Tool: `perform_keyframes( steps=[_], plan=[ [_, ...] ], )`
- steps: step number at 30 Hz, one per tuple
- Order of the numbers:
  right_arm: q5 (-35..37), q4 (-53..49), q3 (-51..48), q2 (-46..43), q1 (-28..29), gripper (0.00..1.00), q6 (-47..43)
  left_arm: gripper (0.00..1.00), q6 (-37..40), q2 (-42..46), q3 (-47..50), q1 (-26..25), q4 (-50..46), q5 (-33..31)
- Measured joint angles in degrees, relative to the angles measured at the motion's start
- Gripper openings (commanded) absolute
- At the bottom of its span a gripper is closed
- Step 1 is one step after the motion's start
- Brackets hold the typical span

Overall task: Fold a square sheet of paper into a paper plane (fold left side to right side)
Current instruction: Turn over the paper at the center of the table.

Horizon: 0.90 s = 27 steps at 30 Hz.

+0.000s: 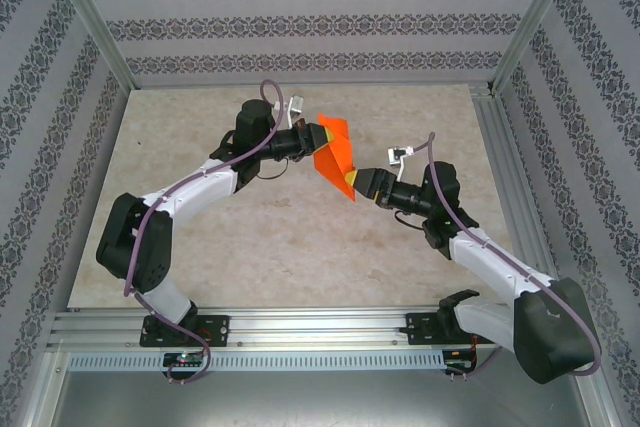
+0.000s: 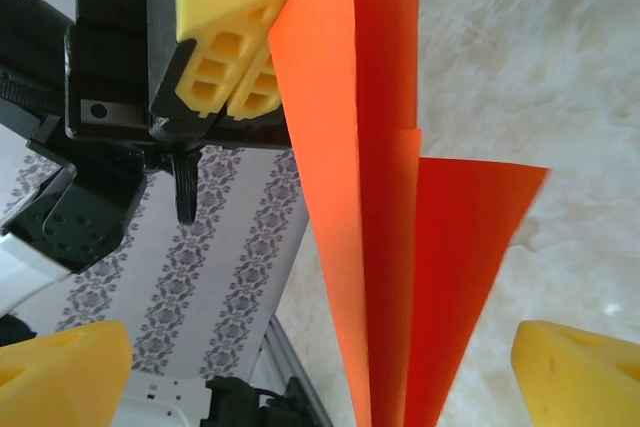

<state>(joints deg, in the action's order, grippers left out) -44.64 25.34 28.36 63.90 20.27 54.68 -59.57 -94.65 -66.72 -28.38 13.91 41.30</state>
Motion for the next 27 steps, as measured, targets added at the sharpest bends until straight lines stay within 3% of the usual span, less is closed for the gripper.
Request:
perform_keyframes(
  steps=[4, 10, 16, 21, 24, 27],
  plan=[
    [-0.55, 2.97, 0.15, 2.75, 1.29, 0.94, 3.45, 0.11, -1.20, 0.09, -0.28, -0.52, 1.05, 0.37],
    [-1.25, 6.80, 1.01, 4.96, 1.86, 0.58, 7.80, 0.11, -2.08, 0.48, -0.33, -0.87, 1.64, 0.68],
    [-1.33, 5.33, 2.05, 4.17, 1.86, 0.34, 7.23, 0.12, -2.08, 0.48, -0.33, -0.94, 1.64, 0.66],
    [-1.01, 1.18, 2.36, 2.73, 1.86, 0.21, 5.22, 0.14, -1.95, 0.48, -0.35, -0.94, 1.22, 0.63],
    [-0.42, -2.03, 2.51, 1.62, 1.81, 0.13, 3.50, 0.18, -1.31, 0.48, -0.35, -0.94, 0.63, 0.57],
    [0.35, -6.01, 2.97, 0.57, 1.81, 0.10, 1.09, 0.35, -0.13, 0.48, -0.37, -0.94, -0.81, 0.17]
  ],
)
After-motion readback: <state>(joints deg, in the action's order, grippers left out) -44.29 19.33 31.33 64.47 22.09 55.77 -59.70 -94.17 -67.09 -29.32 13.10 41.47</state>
